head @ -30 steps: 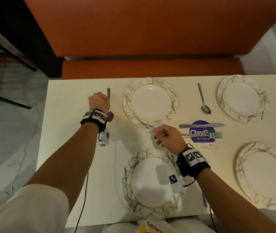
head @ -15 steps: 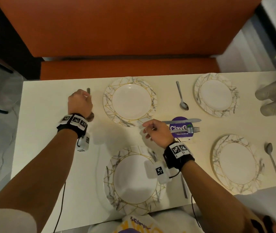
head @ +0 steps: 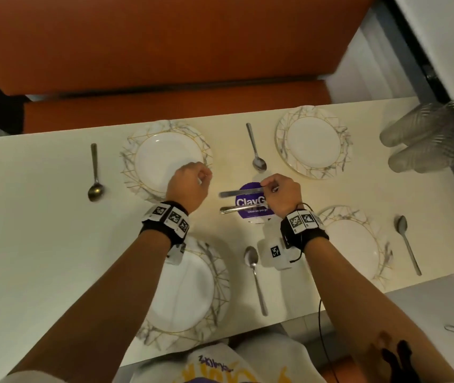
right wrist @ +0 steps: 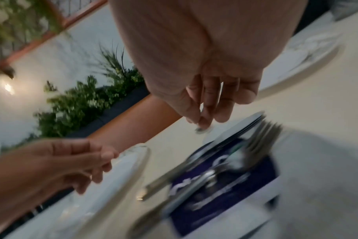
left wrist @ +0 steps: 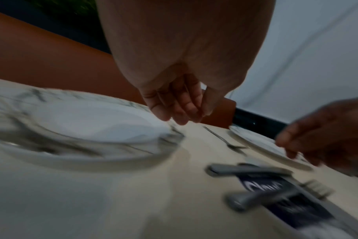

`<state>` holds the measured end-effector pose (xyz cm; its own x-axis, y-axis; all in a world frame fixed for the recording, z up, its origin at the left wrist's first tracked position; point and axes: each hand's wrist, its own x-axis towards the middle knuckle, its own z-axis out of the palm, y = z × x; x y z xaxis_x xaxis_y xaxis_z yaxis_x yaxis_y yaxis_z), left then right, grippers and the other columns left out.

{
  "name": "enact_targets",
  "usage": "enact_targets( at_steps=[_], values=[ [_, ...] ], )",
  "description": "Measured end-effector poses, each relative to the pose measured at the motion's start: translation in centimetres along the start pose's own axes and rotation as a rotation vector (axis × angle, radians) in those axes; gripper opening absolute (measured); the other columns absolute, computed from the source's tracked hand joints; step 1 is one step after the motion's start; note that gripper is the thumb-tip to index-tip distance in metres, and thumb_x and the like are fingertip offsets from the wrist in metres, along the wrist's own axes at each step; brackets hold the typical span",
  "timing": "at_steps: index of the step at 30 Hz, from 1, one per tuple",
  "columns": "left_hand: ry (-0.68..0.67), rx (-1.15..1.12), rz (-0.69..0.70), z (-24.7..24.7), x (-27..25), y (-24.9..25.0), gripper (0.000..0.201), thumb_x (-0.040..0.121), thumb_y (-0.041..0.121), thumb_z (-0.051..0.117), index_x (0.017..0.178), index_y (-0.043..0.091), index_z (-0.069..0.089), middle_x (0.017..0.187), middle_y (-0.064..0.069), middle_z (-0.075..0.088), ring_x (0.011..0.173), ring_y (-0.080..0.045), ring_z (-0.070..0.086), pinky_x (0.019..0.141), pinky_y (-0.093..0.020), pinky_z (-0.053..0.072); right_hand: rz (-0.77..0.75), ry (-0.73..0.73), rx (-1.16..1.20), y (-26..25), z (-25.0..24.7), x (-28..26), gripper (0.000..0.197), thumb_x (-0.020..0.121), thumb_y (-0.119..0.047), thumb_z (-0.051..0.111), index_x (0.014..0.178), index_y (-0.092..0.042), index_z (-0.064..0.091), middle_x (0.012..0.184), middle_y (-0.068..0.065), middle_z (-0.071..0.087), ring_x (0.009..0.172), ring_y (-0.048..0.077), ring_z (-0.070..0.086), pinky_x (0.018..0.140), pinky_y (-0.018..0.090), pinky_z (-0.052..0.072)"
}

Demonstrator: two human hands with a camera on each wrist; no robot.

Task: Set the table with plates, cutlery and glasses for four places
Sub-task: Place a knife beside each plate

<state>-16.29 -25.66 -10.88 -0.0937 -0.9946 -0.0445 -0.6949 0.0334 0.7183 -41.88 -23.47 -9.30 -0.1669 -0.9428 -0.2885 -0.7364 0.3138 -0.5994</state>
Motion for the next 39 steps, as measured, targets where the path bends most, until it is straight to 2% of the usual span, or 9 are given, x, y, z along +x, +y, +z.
enact_targets(
  at_steps=[3,8,11,15,18,21,30,36,39],
  values=[
    [-0.094,0.024,0.022,4.2,0.1,2.6,0.005,0.093,0.018,0.072,0.097,0.015,0.074,0.092,-0.002,0.070,0.084,-0.019,0.061,0.079,-0.041,0.057,-0.046,-0.025,-0.117,2.5,-1.5,2.4,0.016,0.092,-0.011,0.059,0.096,-0.019,0.072,0.102,0.002,0.070,0.086,0.015,0.060,0.076,0.025,0.049],
    [-0.173,0.154,-0.008,8.9,0.8,5.2,0.018,0.093,0.027,0.072,0.110,0.020,0.076,0.105,-0.002,0.069,0.103,-0.024,0.058,0.093,-0.042,0.048,-0.206,-0.159,-0.305,5.3,-2.8,5.0,0.023,0.091,-0.006,0.063,0.111,-0.012,0.073,0.111,0.011,0.064,0.108,0.029,0.054,0.092,0.033,0.045],
    [-0.207,0.254,-0.053,10.2,0.9,5.8,0.025,0.092,0.031,0.073,0.115,0.023,0.075,0.111,-0.002,0.067,0.110,-0.027,0.055,0.099,-0.045,0.043,-0.297,-0.233,-0.347,6.2,-2.9,5.8,0.024,0.090,-0.009,0.067,0.113,-0.009,0.073,0.110,0.013,0.063,0.108,0.032,0.054,0.094,0.036,0.042],
    [-0.211,0.316,-0.091,10.8,0.8,6.1,0.023,0.092,0.029,0.072,0.114,0.024,0.075,0.112,-0.002,0.066,0.110,-0.028,0.053,0.097,-0.044,0.042,-0.352,-0.293,-0.371,6.7,-3.1,6.4,0.019,0.088,-0.011,0.070,0.107,-0.012,0.073,0.107,0.008,0.061,0.106,0.029,0.052,0.094,0.041,0.046],
    [-0.212,0.308,-0.117,10.9,0.9,6.5,0.017,0.092,0.026,0.071,0.108,0.021,0.076,0.107,-0.003,0.066,0.107,-0.028,0.053,0.094,-0.042,0.042,-0.374,-0.313,-0.365,6.8,-3.4,6.7,0.013,0.088,-0.011,0.071,0.100,-0.012,0.073,0.105,0.007,0.060,0.106,0.027,0.052,0.093,0.039,0.047],
    [-0.241,0.345,-0.128,10.9,1.1,6.9,0.015,0.095,0.025,0.069,0.108,0.021,0.073,0.106,-0.003,0.066,0.107,-0.028,0.053,0.095,-0.041,0.042,-0.395,-0.354,-0.411,6.6,-3.5,6.9,0.015,0.091,-0.011,0.067,0.106,-0.010,0.068,0.112,0.008,0.057,0.111,0.027,0.050,0.091,0.033,0.042],
    [-0.278,0.320,-0.132,11.1,0.7,7.6,0.013,0.098,0.015,0.063,0.111,0.014,0.068,0.110,-0.004,0.059,0.105,-0.025,0.050,0.093,-0.038,0.044,-0.406,-0.427,-0.464,6.0,-3.9,7.6,0.018,0.093,-0.012,0.065,0.110,-0.012,0.061,0.112,0.006,0.059,0.112,0.024,0.047,0.092,0.035,0.044],
    [-0.225,0.188,-0.166,10.0,0.7,8.2,0.010,0.098,0.010,0.064,0.107,0.011,0.069,0.104,-0.007,0.064,0.101,-0.024,0.052,0.092,-0.041,0.047,-0.465,-0.335,-0.421,5.3,-5.1,8.4,0.013,0.095,-0.018,0.063,0.107,-0.015,0.067,0.110,0.004,0.057,0.107,0.025,0.045,0.092,0.038,0.044],
    [-0.126,0.064,-0.184,8.8,0.8,8.8,0.012,0.096,0.012,0.070,0.107,0.011,0.074,0.102,-0.005,0.069,0.097,-0.022,0.058,0.085,-0.034,0.047,-0.488,-0.238,-0.272,4.0,-6.5,8.8,0.012,0.095,-0.020,0.062,0.104,-0.013,0.068,0.104,0.004,0.061,0.099,0.022,0.048,0.088,0.036,0.044]
  ],
)
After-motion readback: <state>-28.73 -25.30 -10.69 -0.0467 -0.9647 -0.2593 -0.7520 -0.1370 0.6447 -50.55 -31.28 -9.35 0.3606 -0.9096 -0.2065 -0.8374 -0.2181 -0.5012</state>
